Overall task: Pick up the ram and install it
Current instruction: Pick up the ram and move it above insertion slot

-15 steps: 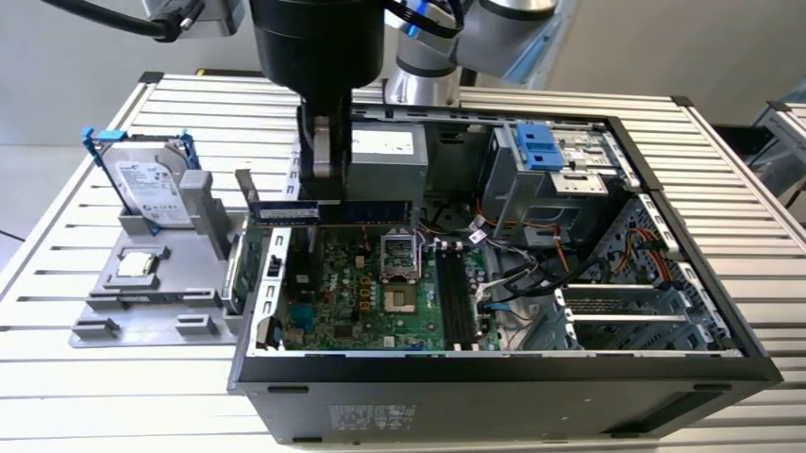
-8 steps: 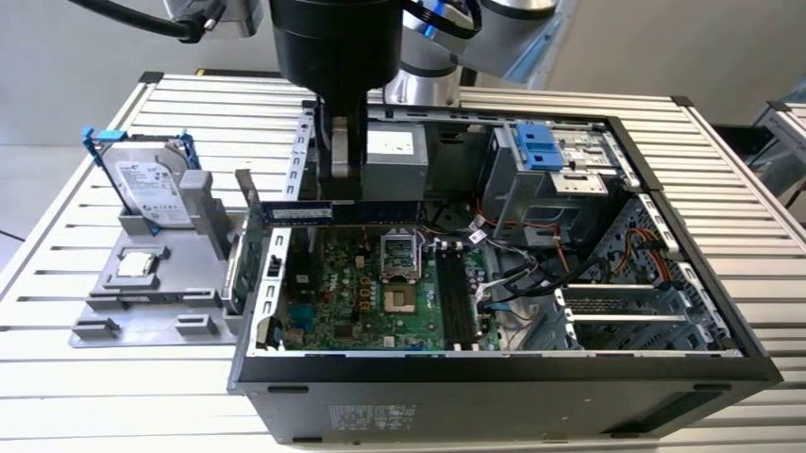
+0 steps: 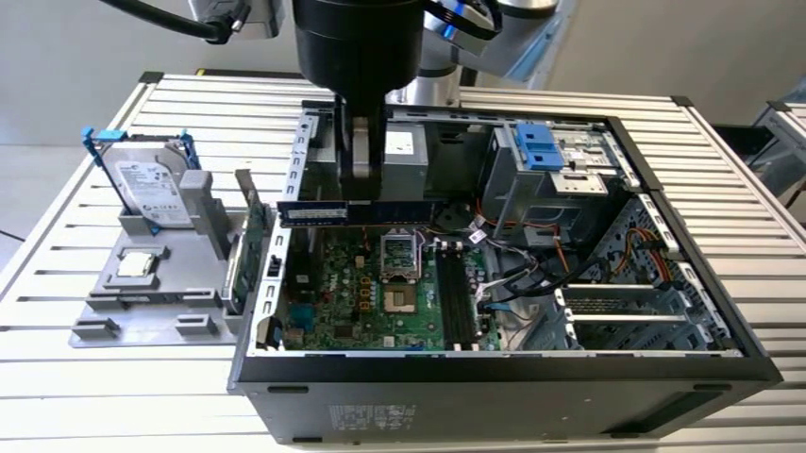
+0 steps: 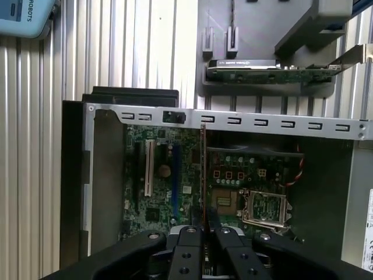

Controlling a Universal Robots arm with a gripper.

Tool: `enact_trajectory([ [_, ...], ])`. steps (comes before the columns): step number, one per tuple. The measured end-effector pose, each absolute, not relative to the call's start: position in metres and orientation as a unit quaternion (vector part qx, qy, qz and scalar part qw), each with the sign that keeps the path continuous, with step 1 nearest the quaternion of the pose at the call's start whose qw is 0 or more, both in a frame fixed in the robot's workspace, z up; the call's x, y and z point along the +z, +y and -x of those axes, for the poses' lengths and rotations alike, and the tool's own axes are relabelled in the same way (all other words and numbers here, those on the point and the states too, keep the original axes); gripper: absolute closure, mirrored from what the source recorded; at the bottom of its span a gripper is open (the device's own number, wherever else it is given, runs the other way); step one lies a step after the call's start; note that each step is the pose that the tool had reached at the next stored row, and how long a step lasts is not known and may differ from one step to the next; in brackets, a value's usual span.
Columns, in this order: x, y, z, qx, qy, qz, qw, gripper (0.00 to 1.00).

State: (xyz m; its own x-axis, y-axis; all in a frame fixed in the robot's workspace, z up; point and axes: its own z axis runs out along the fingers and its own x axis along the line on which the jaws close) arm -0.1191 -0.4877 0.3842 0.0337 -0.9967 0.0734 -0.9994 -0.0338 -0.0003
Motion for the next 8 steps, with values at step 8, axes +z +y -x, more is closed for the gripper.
enact_trajectory([
  [8,0.384,-0.488,0.106,0.026,-0.695,-0.718,0.025,1.0],
])
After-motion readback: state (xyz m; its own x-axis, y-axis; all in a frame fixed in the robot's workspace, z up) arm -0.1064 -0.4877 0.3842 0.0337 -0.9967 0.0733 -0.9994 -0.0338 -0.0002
